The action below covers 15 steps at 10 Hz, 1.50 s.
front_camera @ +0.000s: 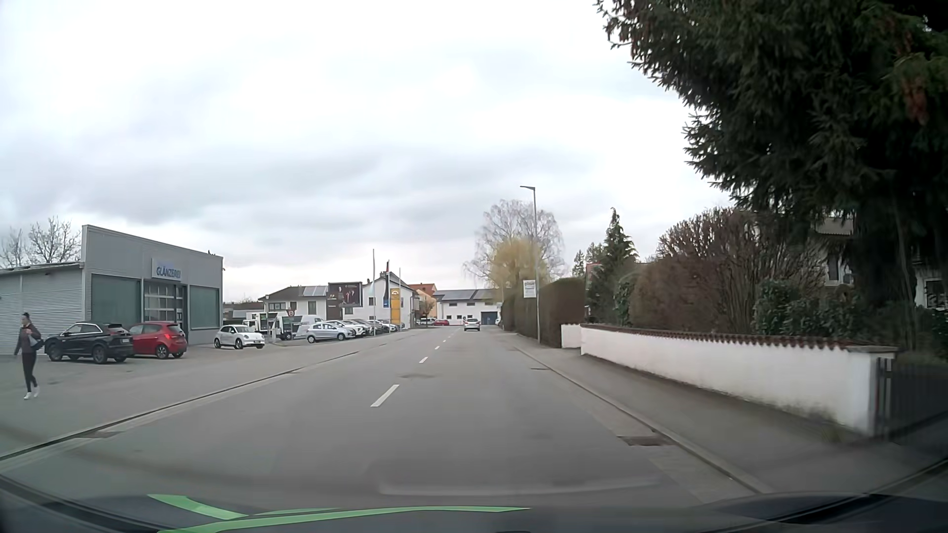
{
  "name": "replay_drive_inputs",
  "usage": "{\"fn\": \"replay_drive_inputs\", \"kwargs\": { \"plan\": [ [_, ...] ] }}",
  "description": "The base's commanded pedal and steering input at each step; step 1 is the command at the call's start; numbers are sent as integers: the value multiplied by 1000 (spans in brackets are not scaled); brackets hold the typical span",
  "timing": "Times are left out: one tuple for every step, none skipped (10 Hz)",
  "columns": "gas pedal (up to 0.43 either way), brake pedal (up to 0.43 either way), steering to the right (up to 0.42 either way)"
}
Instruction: Follow the waypoints while adhering to traffic rules and regulations
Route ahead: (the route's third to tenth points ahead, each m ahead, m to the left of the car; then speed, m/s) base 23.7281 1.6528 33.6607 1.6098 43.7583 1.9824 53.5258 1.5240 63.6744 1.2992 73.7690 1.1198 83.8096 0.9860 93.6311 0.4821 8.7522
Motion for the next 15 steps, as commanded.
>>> {"fn": "replay_drive_inputs", "kwargs": {
  "plan": [
    [138,0,-3],
    [138,0,-2],
    [138,0,-2],
    [138,0,-3],
    [138,0,-3],
    [138,0,-2],
    [138,0,-2],
    [138,0,-3],
    [138,0,-2],
    [138,0,-2],
    [138,0,-2],
    [138,0,-2],
    [138,0,-2],
    [138,0,-3],
    [138,0,-2]
  ]
}}
